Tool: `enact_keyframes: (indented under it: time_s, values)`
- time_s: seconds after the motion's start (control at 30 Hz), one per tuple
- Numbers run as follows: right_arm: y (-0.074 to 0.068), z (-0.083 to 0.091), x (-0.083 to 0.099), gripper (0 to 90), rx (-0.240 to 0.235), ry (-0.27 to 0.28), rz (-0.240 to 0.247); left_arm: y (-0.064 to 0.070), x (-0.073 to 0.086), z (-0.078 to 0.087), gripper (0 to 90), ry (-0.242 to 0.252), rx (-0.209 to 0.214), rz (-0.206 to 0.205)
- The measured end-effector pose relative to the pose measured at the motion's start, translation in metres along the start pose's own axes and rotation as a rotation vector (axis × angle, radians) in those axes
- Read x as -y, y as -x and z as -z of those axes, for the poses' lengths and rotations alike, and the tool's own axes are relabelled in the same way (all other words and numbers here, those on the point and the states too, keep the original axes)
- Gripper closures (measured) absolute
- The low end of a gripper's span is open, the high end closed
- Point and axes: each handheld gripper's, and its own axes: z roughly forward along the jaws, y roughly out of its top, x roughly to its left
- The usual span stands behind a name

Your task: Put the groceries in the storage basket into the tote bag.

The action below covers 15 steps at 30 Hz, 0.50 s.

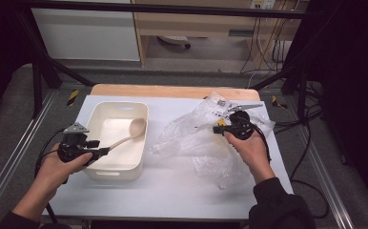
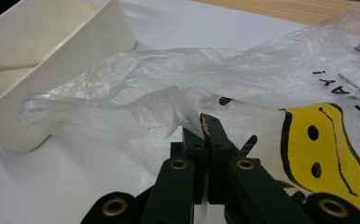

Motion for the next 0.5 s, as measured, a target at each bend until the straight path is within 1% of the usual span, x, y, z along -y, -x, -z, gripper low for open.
enact_keyframes:
  time_s: [0.17, 0.2, 0.27, 0.33, 0.5]
  values:
    - [-0.0003, -0.0008, -0.0003, 90.0, -0.001, -0.001, -0.001, 0.0002, 0.0011, -0.0010, 49.1, -0.030, 0.003, -0.003]
    - [-0.0002, -0.0010, -0.0003, 90.0, -0.001, -0.001, 0.001, 0.0008, 0.0015, -0.0015, 49.5, -0.038, 0.006, 0.001]
    - [-0.0001, -0.0011, -0.0003, 90.0, -0.001, -0.002, 0.001, 0.0007, 0.0024, -0.0025, 49.7, -0.050, 0.005, -0.004]
    - [-0.0001, -0.0011, -0.0002, 90.0, 0.001, -0.003, 0.002, 0.0001, 0.0039, -0.0029, 50.1, -0.056, 0.001, 0.007]
    - [0.0002, -0.0001, -0.0002, 90.0, 0.001, -0.004, 0.000, -0.0030, 0.0072, -0.0039, 50.3, -0.071, 0.007, 0.023]
